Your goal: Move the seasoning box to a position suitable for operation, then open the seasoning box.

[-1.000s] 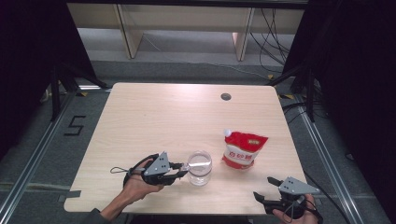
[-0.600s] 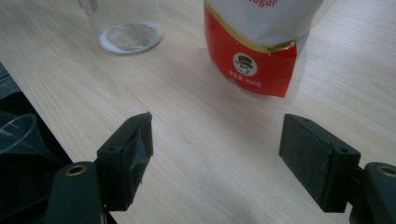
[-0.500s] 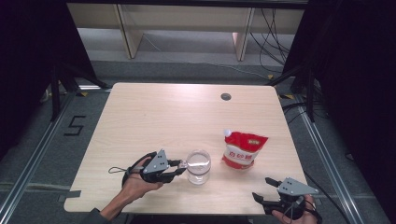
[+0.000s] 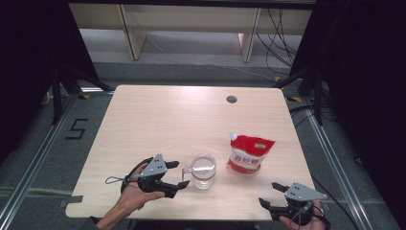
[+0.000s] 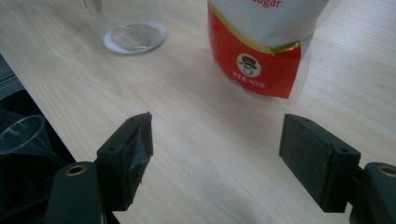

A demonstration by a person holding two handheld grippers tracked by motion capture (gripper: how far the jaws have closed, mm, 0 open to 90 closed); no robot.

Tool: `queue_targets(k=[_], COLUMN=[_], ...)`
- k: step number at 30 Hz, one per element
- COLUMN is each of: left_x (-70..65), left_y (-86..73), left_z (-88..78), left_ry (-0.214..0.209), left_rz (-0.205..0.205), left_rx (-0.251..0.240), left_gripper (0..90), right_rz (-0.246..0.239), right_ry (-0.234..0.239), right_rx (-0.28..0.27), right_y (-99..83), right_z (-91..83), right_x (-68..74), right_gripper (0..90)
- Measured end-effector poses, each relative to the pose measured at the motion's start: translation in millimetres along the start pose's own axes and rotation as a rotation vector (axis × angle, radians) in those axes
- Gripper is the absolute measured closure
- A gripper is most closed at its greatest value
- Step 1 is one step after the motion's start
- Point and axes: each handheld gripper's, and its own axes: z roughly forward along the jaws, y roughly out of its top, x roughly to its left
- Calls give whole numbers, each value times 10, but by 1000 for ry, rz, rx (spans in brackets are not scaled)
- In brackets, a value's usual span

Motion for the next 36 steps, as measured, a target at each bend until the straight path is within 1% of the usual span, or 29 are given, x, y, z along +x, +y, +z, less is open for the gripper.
queue_targets(k=[3,4,5,7,8,9,10,11,13,14,16,17,18,19,20,21,22,23,24,25,27,29,30,31,32,33,34,35,36], left_x=[-4,-4,-3,-6,-7,-11,-7,-17,-30,-36,-28,-34,-13,-28,-38,-34,-47,-49,-45,-67,-60,-48,-53,-55,-48,-51,-57,-33,-34], left_y=[36,45,52,58,59,60,64,63,73,76,87,99,108,112,115,119,121,128,134,133,150,158,160,159,158,161,158,160,154], left_z=[-30,-33,-33,-45,-46,-47,-46,-42,-51,-46,-40,-53,-56,-62,-65,-63,-63,-72,-72,-68,-65,-51,-45,-37,-29,-32,-25,-22,-16], left_ry=[-4,3,2,18,17,11,3,6,16,13,10,20,6,17,20,12,15,25,21,26,31,23,38,43,42,57,64,60,65], left_rz=[-24,-28,-32,-46,-52,-57,-40,-45,-44,-53,-48,-48,-20,-39,-50,-41,-45,-23,-6,-34,-13,0,-3,-9,-5,-2,-17,12,-4], left_rx=[-15,-15,-16,-13,-15,-16,-19,-25,-20,-27,-48,-48,-56,-59,-65,-72,-73,-64,-63,-68,-63,-59,-59,-62,-64,-55,-54,-52,-53], left_gripper=[226,226,228,238,248,258,294,294,345,360,403,428,455,497,525,525,547,575,603,635,714,737,759,778,795,807,816,822,832], right_rz=[-2,3,22,3,10,4,-5,-9,-8,5,-14,3,7,-4,-15,-15,11,-10,6,-1,-2,-13,-2,-19,6,-30,-32,-25,-42], right_ry=[-1,-1,2,5,3,6,4,1,2,9,3,11,10,17,5,5,13,17,26,20,20,32,35,26,37,32,32,42,33], right_rx=[1,-1,-2,-5,-2,0,-5,-4,-2,10,-3,7,5,-4,-3,-3,0,-2,0,1,-9,-8,-12,-24,-27,-40,-47,-53,-54], right_y=[-10,-10,-10,-8,-8,-6,-4,-1,3,3,5,5,6,7,9,9,11,18,21,29,49,62,76,88,101,116,130,138,155], right_z=[0,0,-3,2,2,6,11,10,15,15,20,17,19,33,26,26,25,32,37,37,56,67,67,71,73,78,85,95,99], right_x=[-14,-12,5,-5,10,8,8,8,16,25,14,22,22,15,14,14,39,25,38,41,59,54,72,69,104,87,101,118,143], right_gripper=[267,267,267,267,267,267,267,267,267,266,266,266,267,266,266,266,266,267,266,266,267,269,275,285,291,294,296,301,318])
